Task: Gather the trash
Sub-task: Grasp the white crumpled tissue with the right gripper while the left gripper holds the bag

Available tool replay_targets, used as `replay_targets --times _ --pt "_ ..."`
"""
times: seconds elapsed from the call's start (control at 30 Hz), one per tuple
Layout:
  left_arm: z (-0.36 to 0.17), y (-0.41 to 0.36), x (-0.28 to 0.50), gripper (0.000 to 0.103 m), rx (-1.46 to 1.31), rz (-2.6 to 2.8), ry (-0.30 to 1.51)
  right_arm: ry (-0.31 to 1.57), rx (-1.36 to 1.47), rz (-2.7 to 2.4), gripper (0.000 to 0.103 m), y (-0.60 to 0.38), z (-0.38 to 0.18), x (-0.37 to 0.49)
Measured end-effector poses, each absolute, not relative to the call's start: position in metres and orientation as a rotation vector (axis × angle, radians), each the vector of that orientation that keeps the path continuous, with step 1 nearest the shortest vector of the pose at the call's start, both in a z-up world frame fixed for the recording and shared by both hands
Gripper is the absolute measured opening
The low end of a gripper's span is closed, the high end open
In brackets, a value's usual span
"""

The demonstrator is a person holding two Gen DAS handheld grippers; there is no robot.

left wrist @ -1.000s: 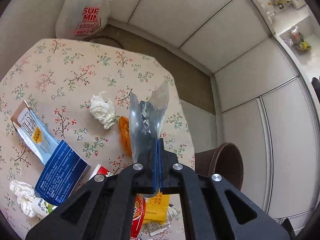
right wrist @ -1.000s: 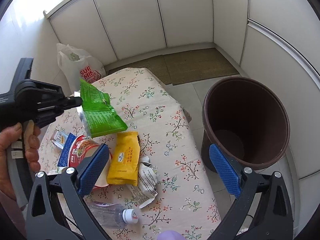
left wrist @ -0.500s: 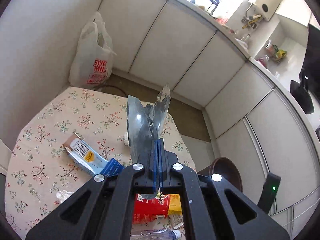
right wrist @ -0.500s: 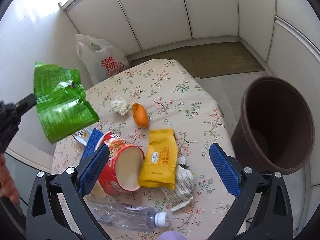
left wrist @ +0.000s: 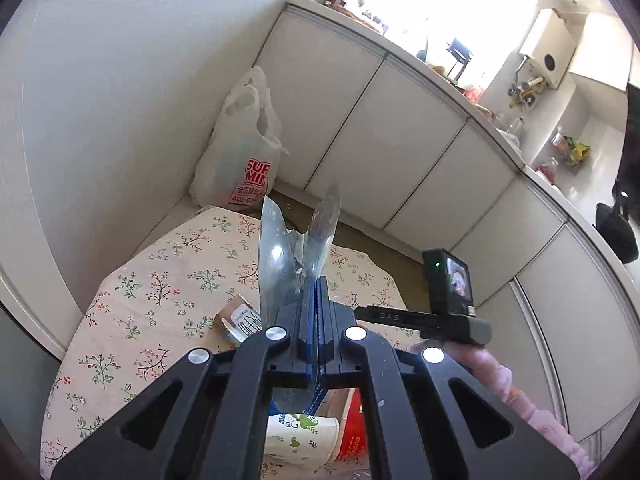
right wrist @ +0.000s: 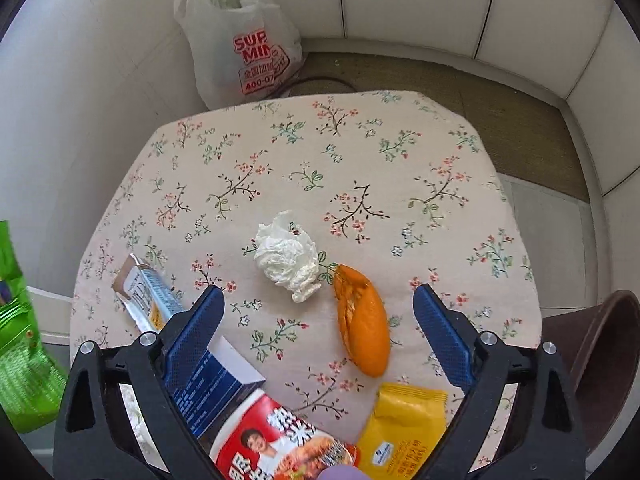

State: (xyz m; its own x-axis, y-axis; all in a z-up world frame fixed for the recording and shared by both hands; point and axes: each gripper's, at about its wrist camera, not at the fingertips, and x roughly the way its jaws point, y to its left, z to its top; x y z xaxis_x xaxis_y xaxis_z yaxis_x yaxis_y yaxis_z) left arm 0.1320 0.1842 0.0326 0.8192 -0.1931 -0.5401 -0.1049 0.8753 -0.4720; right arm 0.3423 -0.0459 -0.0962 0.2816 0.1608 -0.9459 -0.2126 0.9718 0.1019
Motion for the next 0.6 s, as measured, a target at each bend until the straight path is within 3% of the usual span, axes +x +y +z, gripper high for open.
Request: replay_targets --times 0.33,0.43,0.47,0.6 --pt "0.032 0.200 0.128 0.001 -0.537 -0.030 0.600 1.366 -0.114 0.193 0.066 -0.009 -0.146 0.365" --pt "0.030 0.202 0.130 0.001 -0.544 -0.036 0.606 1.385 -0.119 0.190 0.053 -0.008 -0.151 0.368" --pt "0.029 0.202 0.130 0.001 -0.543 -0.037 0.608 1.393 -0.116 0.197 0.044 -0.008 -0.152 0.368" --pt "0.029 0.200 0.128 0.001 -0.537 -0.037 0.606 1.377 -0.139 0.197 0.033 -0.007 -0.150 0.365"
